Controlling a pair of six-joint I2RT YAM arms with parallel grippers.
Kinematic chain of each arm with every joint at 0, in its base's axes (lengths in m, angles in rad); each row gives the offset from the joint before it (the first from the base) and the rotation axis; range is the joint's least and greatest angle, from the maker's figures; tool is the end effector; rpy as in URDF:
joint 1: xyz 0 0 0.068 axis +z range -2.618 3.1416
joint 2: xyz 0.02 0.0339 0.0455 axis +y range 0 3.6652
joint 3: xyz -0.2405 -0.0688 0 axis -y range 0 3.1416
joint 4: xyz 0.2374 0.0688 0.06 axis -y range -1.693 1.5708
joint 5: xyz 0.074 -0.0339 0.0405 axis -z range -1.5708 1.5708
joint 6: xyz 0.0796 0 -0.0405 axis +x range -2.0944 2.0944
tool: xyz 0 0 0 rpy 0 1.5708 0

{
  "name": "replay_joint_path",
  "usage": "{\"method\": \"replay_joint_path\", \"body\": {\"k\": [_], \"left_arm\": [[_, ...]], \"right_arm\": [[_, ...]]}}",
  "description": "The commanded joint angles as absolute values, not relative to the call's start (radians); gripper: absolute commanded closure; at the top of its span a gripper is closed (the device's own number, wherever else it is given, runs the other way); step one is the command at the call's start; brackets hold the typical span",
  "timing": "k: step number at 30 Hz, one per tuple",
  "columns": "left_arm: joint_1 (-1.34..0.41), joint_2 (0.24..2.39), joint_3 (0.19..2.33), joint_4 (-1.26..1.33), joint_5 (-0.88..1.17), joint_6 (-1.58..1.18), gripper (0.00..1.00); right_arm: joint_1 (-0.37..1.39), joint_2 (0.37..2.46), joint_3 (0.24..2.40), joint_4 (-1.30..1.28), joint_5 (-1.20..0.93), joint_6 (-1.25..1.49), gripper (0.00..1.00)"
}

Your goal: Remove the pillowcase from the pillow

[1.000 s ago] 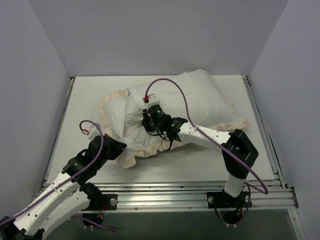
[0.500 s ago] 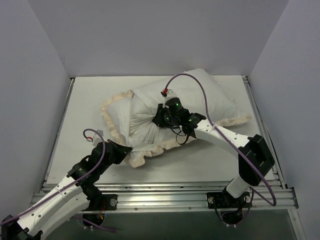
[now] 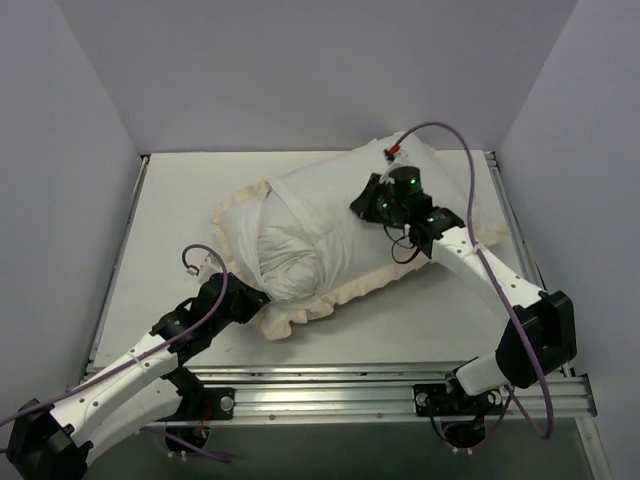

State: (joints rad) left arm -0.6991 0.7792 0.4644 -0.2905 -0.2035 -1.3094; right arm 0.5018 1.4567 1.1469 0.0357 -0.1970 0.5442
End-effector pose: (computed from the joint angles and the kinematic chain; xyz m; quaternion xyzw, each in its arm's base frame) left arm 0.1773 -0.1281 0.1796 -0.3097 0.8263 -0.3414 0.3238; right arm 0.3286 0.1981 0.2960 -0.0426 0.7943 0.3681 0.4815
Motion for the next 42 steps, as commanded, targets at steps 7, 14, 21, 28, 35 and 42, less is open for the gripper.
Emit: {"method": "replay_joint_path", "body": {"k": [7,14,21,28,35,42], "left_arm": [[-0.699,0.908,0.479,-0.516,-0.238,-1.155,0.98],[-0.709,0.93,0.477,-0.443,-0.224,-1.143,0.98],[-0.712,0.865,0.449,-0.416,-0.221,-1.138,0.98],[-0.713,0.802,0.445,-0.451,-0.23,-1.14,0.98],[-0.713,0.779,0.451,-0.465,-0.225,-1.138,0.98],[-0.713,0.784,0.446,-0.453,-0.218,-1.138,0.98]], "right_arm": [[0.472,1.344,1.302,0.091,-0.21,0.333,1.0],[0.854,1.338,1.206,0.005,-0.005,0.145,0.59],[1.077,1.393,1.103,0.011,0.161,-0.049,0.24],[1.14,1.413,1.019,0.118,0.179,-0.156,0.17],[1.206,1.434,1.028,0.136,0.21,-0.213,0.16],[1.219,1.488,1.042,0.124,0.196,-0.238,0.16]]}}
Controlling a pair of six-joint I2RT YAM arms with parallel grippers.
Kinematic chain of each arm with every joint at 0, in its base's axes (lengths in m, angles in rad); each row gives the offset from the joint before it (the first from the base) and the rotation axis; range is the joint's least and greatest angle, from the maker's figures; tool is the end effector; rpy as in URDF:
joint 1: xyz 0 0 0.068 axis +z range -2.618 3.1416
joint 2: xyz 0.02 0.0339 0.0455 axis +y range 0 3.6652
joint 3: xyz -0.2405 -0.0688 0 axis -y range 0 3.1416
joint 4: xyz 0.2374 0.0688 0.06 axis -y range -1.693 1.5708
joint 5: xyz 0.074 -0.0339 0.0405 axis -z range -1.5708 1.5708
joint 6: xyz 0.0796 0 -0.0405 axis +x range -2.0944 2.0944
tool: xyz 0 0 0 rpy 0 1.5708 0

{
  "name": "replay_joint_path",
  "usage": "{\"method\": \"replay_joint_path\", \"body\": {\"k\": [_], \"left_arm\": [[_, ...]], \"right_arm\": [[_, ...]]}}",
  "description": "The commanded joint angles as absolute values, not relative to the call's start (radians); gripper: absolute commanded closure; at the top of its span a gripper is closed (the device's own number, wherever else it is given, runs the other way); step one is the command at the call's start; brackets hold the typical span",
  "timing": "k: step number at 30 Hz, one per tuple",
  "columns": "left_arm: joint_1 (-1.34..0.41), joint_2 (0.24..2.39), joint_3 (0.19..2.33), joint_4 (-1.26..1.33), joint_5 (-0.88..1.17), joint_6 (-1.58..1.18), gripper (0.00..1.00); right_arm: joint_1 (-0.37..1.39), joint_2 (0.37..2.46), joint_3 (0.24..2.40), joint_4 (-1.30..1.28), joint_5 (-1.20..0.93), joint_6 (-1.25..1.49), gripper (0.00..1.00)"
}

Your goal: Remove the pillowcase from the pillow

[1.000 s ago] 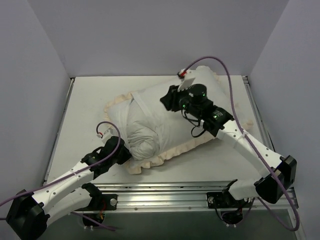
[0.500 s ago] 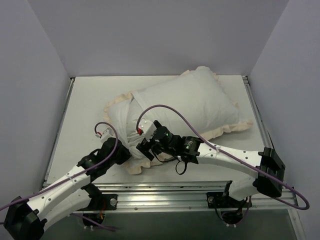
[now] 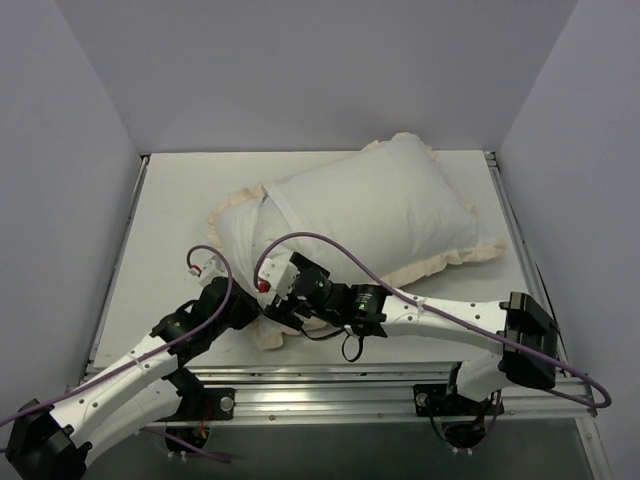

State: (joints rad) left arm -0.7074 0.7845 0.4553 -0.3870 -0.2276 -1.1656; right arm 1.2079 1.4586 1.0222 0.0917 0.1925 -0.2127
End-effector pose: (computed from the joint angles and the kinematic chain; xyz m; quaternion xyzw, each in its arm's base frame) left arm 0.1699 -0.1216 0.1639 -0.2512 0.8699 -0.2704 0.3272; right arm 0.1480 0.3468 0.2551 -0.4889 0.6533 0.2043 0.5408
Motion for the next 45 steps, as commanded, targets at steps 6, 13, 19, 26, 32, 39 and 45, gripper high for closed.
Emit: {"method": "replay_joint_path", "body": {"k": [6,13,19,26,32,39,45], "left_arm": [[-0.715,0.781,0.446,-0.446,-0.213,-1.14,0.98],[-0.715,0.77,0.446,-0.443,-0.202,-1.135,0.98],[-0.716,0.758,0.446,-0.445,-0.196,-1.128,0.98],[-0.715,0.772,0.471,-0.497,-0.202,-1.135,0.98],[-0.718,0.758,0.468,-0.528,-0.192,-1.147,0.98],[-0.73,0.73,0.46,-0.601,-0.175,-1.164,0.98],[-0.73,0.747,0.43,-0.583,-0.169,-1.178,0.98]], "right_arm": [[1.219,1.558,1.034,0.146,0.192,-0.232,0.15],[1.178,1.647,1.008,0.202,0.235,-0.227,0.28],[1.112,1.649,1.02,0.241,0.224,-0.167,1.0],[1.017,1.522,1.097,0.262,0.224,-0.071,1.0],[0.96,1.428,1.152,0.296,0.346,0.0,1.0],[0.812,1.39,1.23,0.296,0.306,0.123,1.0],[0.772,1.26,1.25,0.272,0.241,0.169,1.0]]}}
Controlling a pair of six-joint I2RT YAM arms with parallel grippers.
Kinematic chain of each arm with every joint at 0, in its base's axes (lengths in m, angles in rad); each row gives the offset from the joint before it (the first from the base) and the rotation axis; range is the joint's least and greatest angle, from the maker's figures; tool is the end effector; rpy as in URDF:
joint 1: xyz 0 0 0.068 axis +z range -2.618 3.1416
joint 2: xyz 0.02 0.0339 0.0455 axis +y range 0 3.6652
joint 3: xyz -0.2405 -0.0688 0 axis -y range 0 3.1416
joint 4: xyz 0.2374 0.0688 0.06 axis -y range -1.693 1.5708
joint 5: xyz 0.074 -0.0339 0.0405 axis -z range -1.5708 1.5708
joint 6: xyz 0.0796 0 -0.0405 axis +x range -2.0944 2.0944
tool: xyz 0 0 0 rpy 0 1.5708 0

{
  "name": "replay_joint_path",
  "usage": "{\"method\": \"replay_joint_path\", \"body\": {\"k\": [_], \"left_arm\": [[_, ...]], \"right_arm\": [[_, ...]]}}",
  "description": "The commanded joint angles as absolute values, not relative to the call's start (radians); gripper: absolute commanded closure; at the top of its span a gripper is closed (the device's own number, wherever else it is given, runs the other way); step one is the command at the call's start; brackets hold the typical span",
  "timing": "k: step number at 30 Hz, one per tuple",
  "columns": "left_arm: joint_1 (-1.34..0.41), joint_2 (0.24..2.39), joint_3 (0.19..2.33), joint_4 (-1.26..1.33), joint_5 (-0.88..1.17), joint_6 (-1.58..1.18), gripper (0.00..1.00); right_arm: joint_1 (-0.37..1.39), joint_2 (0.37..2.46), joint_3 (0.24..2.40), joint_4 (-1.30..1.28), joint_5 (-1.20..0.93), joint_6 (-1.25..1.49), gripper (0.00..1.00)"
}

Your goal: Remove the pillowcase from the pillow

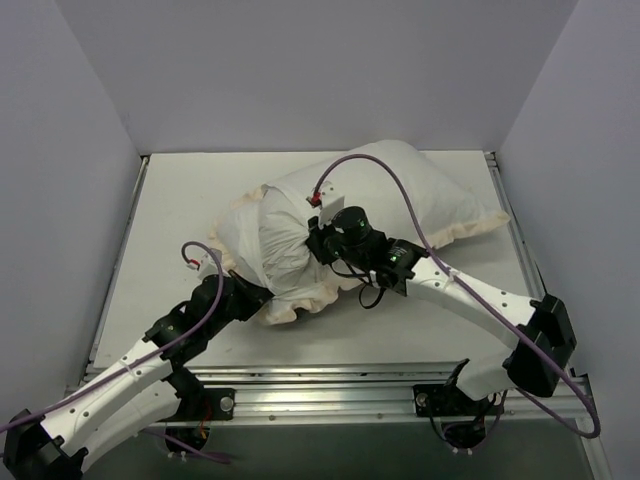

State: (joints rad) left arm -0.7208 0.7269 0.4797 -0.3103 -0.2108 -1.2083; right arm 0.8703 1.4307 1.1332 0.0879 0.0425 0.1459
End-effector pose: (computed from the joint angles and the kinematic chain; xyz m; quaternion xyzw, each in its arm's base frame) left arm 0.1718 -0.1287 0.1931 -0.2594 0.8315 -0.3441 0.3505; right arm 0.2483 0.2892 0.3075 -0.2628 0.7313 0.2916 0.5577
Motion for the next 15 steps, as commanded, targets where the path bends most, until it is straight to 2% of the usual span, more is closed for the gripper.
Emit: {"method": "replay_joint_path", "body": {"k": [1,7,10,11,14,15], "left_arm": [[-0.732,0.768,0.428,-0.566,-0.169,-1.18,0.98],[-0.735,0.87,0.436,-0.479,-0.169,-1.181,0.98],[-0.738,0.893,0.456,-0.456,-0.169,-1.183,0.95],[-0.739,0.891,0.466,-0.46,-0.169,-1.174,0.87],[-0.742,0.859,0.528,-0.526,-0.181,-1.138,0.75],[-0.745,0.842,0.547,-0.553,-0.189,-1.131,0.62]], "right_arm": [[0.772,1.238,1.249,0.265,0.224,0.179,1.0],[0.772,1.1,1.215,0.166,0.069,0.215,1.0],[0.784,1.037,1.097,0.137,-0.127,0.215,1.0],[0.791,0.997,1.054,0.126,-0.174,0.215,1.0],[0.819,0.925,0.895,0.056,-0.175,0.222,1.0],[0.822,0.907,0.859,0.037,-0.16,0.229,1.0]]}}
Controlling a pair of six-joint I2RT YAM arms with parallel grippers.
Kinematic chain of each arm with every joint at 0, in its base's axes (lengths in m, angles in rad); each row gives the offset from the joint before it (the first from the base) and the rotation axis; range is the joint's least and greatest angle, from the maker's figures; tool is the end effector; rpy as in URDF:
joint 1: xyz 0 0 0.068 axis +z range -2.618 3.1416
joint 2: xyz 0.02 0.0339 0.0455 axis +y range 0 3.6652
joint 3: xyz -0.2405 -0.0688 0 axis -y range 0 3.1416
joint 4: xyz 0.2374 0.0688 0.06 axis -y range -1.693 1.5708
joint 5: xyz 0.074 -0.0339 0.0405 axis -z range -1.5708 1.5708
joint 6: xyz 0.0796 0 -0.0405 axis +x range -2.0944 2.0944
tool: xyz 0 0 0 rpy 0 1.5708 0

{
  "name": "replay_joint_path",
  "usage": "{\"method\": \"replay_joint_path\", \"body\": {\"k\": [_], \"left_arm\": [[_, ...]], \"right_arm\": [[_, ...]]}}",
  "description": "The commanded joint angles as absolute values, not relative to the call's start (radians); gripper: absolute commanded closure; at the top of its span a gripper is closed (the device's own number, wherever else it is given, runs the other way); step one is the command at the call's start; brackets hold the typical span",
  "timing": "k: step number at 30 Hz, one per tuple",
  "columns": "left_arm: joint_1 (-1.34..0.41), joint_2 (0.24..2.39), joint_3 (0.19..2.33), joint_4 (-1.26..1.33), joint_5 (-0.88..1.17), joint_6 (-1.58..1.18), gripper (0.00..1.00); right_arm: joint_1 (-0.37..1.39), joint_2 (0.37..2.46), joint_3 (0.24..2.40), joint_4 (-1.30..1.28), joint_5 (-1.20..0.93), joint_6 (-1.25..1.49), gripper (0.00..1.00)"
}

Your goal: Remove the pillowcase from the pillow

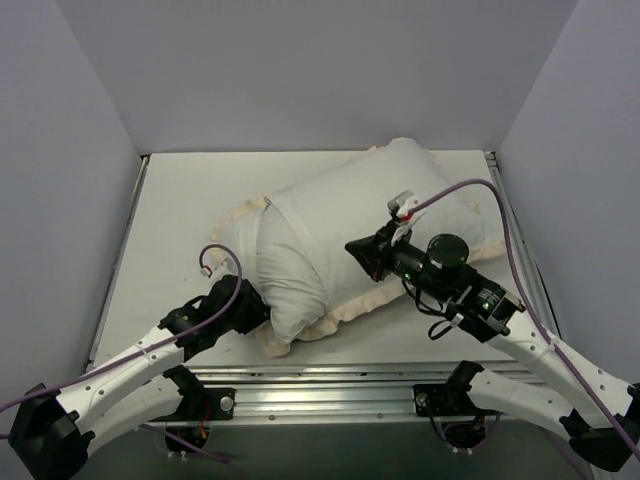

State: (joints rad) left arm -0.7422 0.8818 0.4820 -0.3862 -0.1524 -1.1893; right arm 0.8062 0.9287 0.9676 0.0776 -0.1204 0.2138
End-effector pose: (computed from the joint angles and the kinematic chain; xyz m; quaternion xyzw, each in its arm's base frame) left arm 0.1681 -0.1378 0.1540 -0.2326 0.8919 -0.2736 0.2747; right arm 0.1751 0.1963 0.3931 -0.2367 0.6215 0.3989 0.6313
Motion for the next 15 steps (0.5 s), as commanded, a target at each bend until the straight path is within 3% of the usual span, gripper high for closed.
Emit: {"method": "replay_joint_path", "body": {"k": [1,2,3,6,8,9,11,15], "left_arm": [[-0.746,0.807,0.59,-0.613,-0.196,-1.118,0.54],[-0.746,0.786,0.612,-0.649,-0.218,-1.1,0.45],[-0.746,0.766,0.633,-0.681,-0.231,-1.094,0.31],[-0.744,0.692,0.724,-0.817,-0.305,-1.065,0.18],[-0.742,0.669,0.804,-0.897,-0.353,-1.025,0.16],[-0.742,0.666,0.83,-0.914,-0.403,-1.008,0.16],[-0.739,0.686,0.905,-0.942,-0.455,-0.948,0.19],[-0.718,0.767,1.015,-0.901,-0.563,-0.816,0.24]], "right_arm": [[0.83,0.885,0.801,0.022,-0.147,0.253,1.0],[0.831,0.843,0.775,0.005,-0.134,0.268,1.0],[0.831,0.822,0.753,0.005,-0.118,0.282,1.0],[0.836,0.798,0.744,-0.035,-0.097,0.287,0.96],[0.844,0.842,0.796,-0.058,-0.061,0.252,0.88],[0.848,0.863,0.819,-0.063,-0.051,0.236,0.79],[0.871,0.943,0.863,-0.064,-0.009,0.198,0.63],[0.965,1.086,1.024,-0.054,0.116,0.131,0.42]]}}
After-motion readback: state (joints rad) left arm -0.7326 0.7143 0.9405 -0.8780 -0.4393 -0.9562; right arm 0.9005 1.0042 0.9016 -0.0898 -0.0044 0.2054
